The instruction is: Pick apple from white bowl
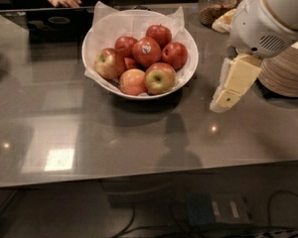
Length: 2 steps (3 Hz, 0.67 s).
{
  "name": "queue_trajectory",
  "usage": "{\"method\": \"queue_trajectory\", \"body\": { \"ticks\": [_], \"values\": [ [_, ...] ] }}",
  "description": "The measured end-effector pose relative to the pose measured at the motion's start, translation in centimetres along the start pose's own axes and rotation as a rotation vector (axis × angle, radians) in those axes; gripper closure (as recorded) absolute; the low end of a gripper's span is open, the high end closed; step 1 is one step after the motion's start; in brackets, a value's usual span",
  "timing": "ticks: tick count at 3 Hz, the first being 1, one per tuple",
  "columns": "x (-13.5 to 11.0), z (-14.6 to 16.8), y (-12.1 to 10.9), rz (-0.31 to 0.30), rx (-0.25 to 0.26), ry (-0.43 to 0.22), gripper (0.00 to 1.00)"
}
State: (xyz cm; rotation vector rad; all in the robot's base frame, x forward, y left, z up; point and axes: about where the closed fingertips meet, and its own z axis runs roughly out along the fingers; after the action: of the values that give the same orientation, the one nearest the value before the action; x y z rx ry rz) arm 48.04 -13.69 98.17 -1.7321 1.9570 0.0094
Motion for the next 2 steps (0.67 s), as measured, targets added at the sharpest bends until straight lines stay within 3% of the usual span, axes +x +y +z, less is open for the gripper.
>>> {"method": "queue_trajectory", "body": {
  "ticks": [1, 2],
  "values": [
    [-2.60, 1.12, -0.40, -0.037, -0.012, -0.091, 0.00],
    [-2.63, 1.13, -0.39, -0.037, -0.011, -0.092, 0.00]
  ]
}}
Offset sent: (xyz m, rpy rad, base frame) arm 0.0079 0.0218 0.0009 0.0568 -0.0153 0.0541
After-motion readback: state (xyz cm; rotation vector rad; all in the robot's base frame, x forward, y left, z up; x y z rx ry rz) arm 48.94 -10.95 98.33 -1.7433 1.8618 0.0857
